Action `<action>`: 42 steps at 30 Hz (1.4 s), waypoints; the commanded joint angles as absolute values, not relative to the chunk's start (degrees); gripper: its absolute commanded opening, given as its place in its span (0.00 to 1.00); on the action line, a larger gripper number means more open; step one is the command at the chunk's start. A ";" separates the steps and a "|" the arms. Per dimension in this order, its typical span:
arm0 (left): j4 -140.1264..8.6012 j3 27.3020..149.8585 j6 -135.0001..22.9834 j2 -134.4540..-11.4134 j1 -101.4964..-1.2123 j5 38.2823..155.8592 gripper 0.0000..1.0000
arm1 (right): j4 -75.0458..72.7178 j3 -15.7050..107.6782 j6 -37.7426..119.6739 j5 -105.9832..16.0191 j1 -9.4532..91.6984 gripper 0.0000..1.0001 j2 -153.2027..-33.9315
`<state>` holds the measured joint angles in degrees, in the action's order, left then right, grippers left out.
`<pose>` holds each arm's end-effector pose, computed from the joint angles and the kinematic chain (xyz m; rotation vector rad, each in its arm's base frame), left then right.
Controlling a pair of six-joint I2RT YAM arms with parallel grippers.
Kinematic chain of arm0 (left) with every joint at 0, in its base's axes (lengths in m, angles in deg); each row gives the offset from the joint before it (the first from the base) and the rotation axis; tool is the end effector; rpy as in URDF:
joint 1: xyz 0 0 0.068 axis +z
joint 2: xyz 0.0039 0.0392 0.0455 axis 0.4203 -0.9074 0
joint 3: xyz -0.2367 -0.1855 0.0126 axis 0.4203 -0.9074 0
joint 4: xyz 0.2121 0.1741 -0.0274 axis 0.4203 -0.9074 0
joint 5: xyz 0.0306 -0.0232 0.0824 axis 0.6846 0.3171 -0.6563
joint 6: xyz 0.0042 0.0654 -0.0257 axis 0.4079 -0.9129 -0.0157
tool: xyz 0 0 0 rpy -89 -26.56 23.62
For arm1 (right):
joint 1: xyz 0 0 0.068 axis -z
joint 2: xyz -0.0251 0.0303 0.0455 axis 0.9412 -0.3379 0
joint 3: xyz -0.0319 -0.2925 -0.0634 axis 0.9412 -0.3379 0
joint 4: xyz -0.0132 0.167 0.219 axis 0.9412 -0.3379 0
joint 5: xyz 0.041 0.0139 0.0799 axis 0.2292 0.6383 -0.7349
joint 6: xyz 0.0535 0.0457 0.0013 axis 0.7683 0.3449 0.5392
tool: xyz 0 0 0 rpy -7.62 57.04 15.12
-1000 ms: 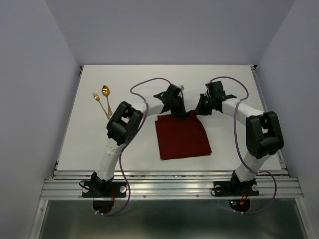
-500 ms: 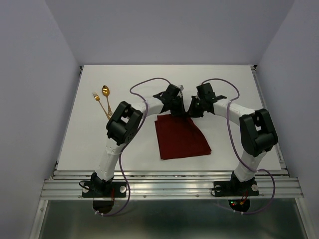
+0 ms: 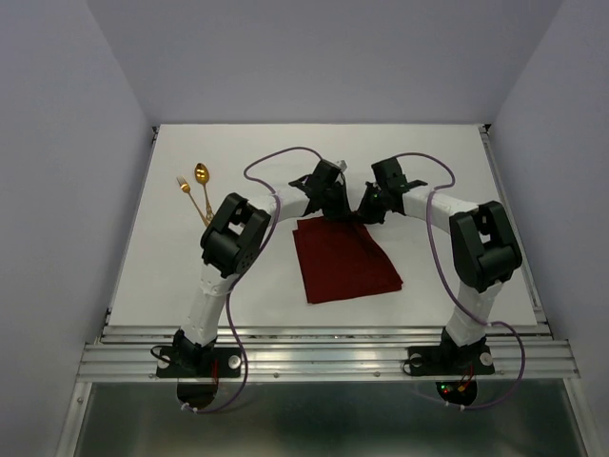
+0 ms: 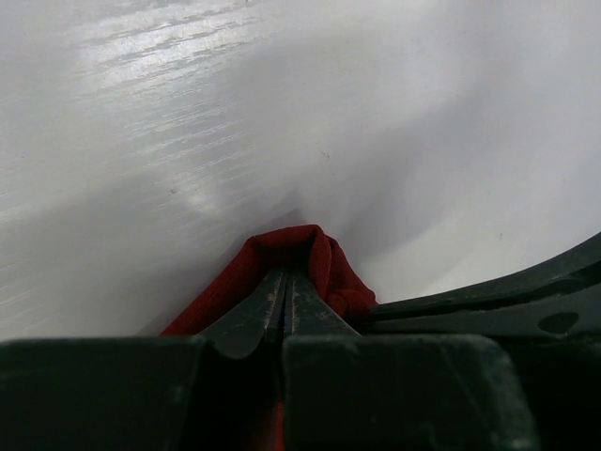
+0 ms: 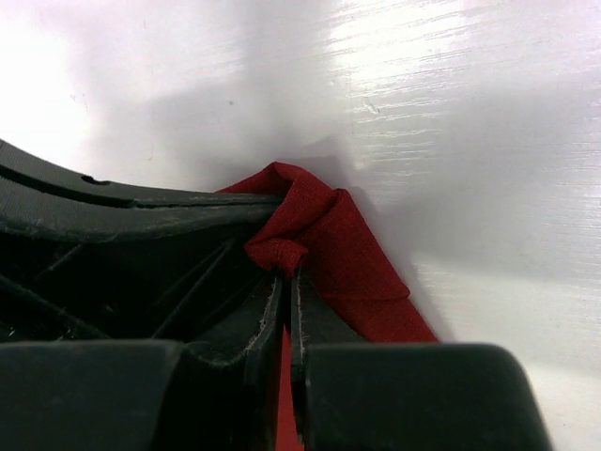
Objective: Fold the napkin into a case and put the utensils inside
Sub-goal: Fold the lower triangle-folded napkin at the center of the board.
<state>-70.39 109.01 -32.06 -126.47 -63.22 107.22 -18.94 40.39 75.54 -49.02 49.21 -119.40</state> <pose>0.4196 -0.3553 0.1549 0.2474 2.4146 -1.0091 0.3912 0.1630 0.1786 0.3844 2.6218 0.6612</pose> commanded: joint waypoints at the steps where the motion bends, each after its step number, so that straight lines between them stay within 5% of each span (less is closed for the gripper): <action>1: -74.11 106.59 -33.66 -125.59 -64.58 105.86 0.06 | -13.66 43.13 79.32 -49.48 47.40 0.01 -121.64; 42: -73.22 96.13 -36.39 -111.53 -61.24 100.68 0.05 | -17.09 42.25 84.25 -42.88 47.40 0.01 -124.02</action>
<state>-72.31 96.66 -34.59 -116.57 -62.20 102.44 -14.63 41.88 85.35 -46.14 47.99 -124.93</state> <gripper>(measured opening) 0.090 0.083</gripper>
